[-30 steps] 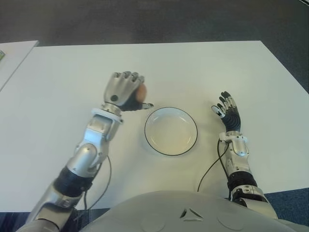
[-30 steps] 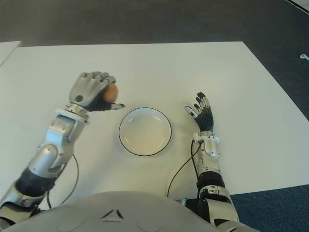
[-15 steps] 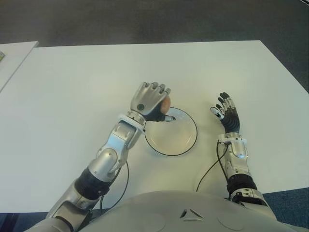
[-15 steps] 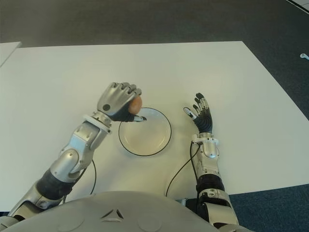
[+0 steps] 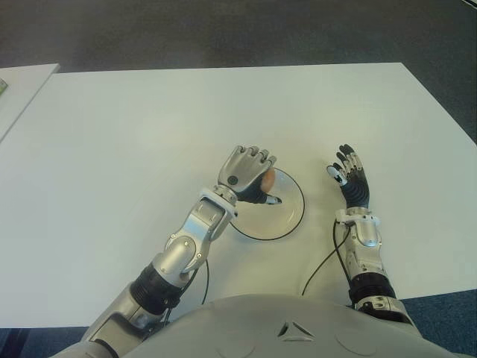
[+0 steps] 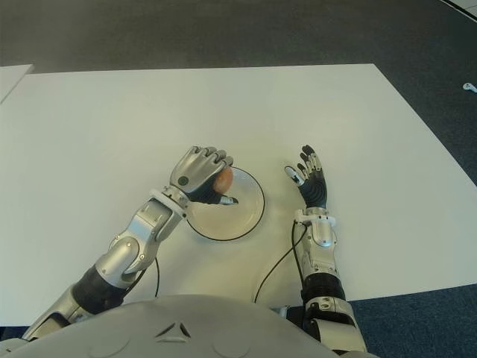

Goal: Put the apples into the plate.

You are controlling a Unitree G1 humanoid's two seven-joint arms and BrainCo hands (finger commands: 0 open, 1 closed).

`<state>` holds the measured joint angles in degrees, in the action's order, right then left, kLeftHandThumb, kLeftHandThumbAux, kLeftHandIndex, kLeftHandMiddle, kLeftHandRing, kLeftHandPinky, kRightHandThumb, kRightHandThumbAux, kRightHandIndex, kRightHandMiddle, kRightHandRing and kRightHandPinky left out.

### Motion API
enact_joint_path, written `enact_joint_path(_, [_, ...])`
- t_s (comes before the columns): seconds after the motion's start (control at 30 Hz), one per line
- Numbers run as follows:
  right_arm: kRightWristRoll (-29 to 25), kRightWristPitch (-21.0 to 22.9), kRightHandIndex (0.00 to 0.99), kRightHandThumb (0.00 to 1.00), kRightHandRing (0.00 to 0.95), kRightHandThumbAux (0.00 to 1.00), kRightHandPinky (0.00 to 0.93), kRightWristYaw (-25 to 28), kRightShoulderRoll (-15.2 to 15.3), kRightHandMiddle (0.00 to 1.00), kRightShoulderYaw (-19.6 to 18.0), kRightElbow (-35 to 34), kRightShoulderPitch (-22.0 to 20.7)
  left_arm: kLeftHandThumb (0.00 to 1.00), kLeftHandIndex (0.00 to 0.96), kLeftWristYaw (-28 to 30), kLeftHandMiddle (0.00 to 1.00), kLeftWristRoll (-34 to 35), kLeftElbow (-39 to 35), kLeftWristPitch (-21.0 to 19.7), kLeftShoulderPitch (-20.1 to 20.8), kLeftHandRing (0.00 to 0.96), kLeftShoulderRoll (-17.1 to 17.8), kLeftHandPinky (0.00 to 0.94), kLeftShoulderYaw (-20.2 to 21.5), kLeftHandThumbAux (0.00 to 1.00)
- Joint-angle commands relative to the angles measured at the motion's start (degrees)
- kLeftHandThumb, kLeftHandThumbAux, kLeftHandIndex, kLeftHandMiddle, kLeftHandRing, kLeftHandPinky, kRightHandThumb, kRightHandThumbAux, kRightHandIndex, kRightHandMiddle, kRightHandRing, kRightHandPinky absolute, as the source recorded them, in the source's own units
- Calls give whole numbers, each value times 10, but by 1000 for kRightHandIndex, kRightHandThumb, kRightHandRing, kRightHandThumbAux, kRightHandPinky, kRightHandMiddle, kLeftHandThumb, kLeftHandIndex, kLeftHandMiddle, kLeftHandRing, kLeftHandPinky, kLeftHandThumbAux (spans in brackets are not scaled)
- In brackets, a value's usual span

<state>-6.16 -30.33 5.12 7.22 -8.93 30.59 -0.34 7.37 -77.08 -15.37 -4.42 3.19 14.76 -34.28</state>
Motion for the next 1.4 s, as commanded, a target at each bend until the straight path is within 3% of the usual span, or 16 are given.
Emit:
enact_joint_path(0.03, [-3,58,25,132,0,566,0,5,-27,35,11,32,56,856,408,-27,534,-1,31,11,19,834,-3,808,-7,662])
enact_joint_path(0.63, [-7,70,36,156,0,555,0,4,-33,29,7,18,59,853,408,-61,519,14,108,9,26,809,-26,800,-27,662])
enact_joint_path(1.4, [-18,58,32,161,0,571,0,17,-38,7,5,27,53,855,406,-47,538,66,142,0,22,831,-22,830,-31,662])
